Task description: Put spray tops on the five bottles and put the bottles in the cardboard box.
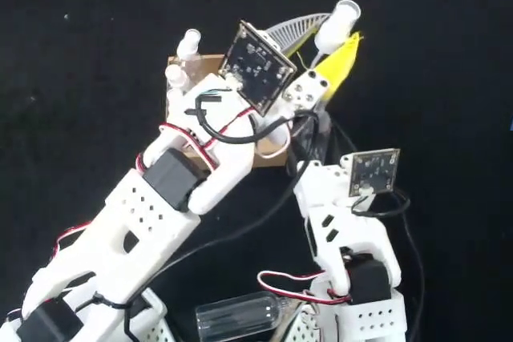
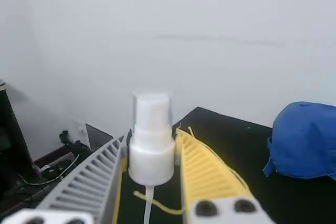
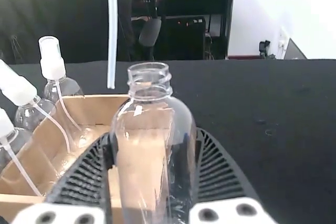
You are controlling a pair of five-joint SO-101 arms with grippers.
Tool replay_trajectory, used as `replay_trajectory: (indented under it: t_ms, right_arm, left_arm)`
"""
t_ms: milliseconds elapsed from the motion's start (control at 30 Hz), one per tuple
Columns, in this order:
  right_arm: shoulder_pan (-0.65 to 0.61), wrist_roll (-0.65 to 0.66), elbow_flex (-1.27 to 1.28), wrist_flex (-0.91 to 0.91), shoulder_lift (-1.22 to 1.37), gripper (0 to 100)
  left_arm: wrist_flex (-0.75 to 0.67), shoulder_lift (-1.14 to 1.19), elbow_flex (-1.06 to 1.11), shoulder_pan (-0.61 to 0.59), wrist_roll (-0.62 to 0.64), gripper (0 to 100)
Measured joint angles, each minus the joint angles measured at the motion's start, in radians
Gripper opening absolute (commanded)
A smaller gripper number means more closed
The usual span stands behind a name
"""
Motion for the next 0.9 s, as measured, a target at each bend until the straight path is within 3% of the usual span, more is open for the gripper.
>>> replay_trajectory:
  t_ms: [267, 667, 900]
  right_arm:
    - [0.0, 0.0, 0.0, -0.002, 0.0, 1.1]
    - [0.0, 0.0, 0.0, -0.002, 0.0, 1.1]
    - [0.0, 0.0, 0.0, -0.002, 0.0, 1.1]
  left_arm:
    - [-0.304, -0.002, 0.094, 0.0, -0.002, 3]
    - [-1.026, -0.002, 0.385, 0.003, -0.002, 3]
    - [-1.339, -0.002, 0.457, 0.003, -0.002, 3]
